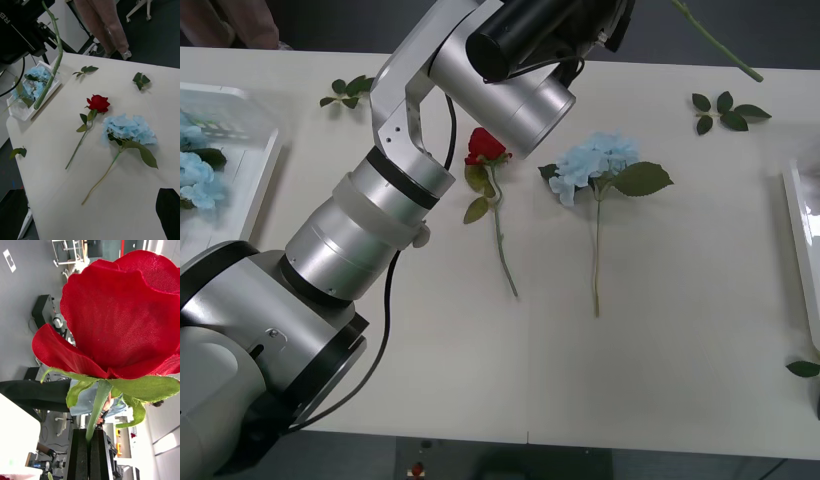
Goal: Put the red flowers into the right box and the blue flowers into the left box
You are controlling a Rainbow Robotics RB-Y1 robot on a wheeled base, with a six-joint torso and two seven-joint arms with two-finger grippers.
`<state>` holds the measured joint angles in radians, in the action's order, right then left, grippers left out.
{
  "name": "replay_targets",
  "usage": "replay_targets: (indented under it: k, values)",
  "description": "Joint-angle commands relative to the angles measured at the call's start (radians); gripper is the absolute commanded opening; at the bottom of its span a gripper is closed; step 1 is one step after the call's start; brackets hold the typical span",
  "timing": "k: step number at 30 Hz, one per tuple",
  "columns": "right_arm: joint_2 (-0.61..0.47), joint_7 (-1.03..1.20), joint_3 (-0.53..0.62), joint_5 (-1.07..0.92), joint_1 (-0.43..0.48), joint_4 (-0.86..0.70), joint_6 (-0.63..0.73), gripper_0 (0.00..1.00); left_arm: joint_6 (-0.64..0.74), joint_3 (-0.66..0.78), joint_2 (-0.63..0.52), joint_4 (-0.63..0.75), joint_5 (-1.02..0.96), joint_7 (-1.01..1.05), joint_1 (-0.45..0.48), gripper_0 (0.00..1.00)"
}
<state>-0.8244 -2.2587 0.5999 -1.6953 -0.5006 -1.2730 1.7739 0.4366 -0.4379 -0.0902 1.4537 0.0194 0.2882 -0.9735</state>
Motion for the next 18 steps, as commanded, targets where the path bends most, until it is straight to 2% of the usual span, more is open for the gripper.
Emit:
replay_targets:
  k: [1, 7, 18]
  values:
    - [-0.019, -0.021, -0.023, -0.043, -0.047, -0.023, -0.007, 1.0, -0.007, -0.002, 0.04, 0.014, 0.037, 0.002, -0.013, 0.0]
    - [0.025, -0.002, -0.042, -0.055, -0.095, -0.023, -0.027, 1.0, -0.007, -0.002, 0.041, 0.014, 0.054, 0.008, -0.011, 0.0]
    - [0.07, 0.076, -0.134, -0.03, -0.199, -0.023, -0.148, 1.0, -0.009, -0.002, 0.041, 0.014, 0.054, 0.008, -0.011, 0.0]
